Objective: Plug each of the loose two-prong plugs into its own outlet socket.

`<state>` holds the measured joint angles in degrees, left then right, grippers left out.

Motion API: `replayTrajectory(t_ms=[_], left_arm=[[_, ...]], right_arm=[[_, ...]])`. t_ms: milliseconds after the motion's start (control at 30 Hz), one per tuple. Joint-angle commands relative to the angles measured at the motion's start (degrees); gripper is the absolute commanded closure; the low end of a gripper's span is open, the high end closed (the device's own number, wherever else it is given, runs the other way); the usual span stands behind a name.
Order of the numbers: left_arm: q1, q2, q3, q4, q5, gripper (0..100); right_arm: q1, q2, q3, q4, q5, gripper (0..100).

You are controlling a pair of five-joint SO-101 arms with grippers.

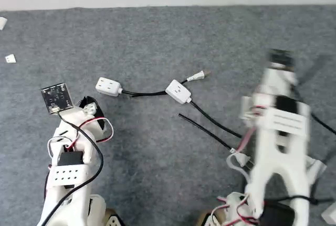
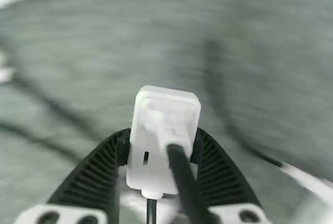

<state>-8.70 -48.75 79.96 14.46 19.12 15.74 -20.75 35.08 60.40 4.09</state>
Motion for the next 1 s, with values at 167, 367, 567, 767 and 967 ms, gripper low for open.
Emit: replayTrajectory(t_ms=[167,367,567,767,967], left_arm=[[2.6,-0.4,-1.9,2.5,-3.3,87],[2.7,-0.4,-1.9,2.5,-3.4,88],[2.9,-0.4,-1.3,2.6,-3.4,88],[8.2,-0.4,-3.6,9.1,-3.0,89],[13.5,-0.3,-8.0,14.7,3.0,97]], right_arm=[[19.9,7.3,-3.8,-6.0,10.6,88.7],[20.6,8.9,-13.1,4.4,11.3,67.8],[19.5,3.0,-23.8,19.9,11.1,82.7],[16.4,-4.4,-21.5,29.7,9.6,99.1],[6.0,-14.1,-2.4,23.5,6.9,98.9]])
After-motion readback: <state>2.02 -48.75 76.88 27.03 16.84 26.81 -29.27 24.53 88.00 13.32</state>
